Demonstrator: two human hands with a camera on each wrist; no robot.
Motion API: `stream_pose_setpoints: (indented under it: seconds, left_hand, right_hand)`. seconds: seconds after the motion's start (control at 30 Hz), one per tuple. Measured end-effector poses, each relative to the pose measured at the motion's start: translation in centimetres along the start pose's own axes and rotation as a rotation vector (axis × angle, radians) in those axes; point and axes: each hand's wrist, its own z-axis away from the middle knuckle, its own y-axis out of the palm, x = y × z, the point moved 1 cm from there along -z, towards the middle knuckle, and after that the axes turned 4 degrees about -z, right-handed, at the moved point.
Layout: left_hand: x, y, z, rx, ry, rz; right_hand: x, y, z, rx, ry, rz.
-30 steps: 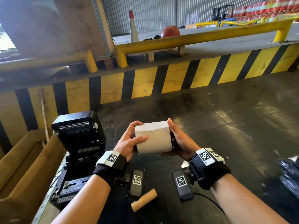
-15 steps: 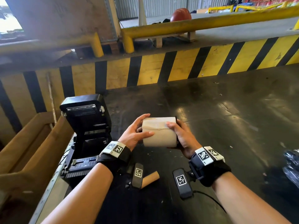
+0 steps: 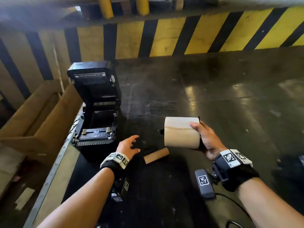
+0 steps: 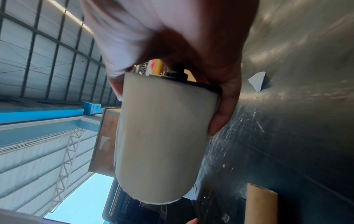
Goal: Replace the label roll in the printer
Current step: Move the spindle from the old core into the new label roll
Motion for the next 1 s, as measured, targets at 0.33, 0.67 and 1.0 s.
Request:
stream_pose_setpoints:
  seconds: [0.33,0.67,1.0]
  left_hand:
    - [-1.0,2.9,-1.5,0.101,0.08,-0.174]
    - [-2.0,2.9,-2.6,0.152,0.021,-0.192]
    - [-2.9,2.0,-3.2,0.211,-0.081,-0.202]
  right_hand:
    - [-0.9,-2.4,0.1,-0.083,0.03,-0.06]
    - [-1.9,-2.6,0.0,-0.105,0.056,-0.062]
    - [-2.2,-2.6,0.7,-0.104,0.087,-0.048]
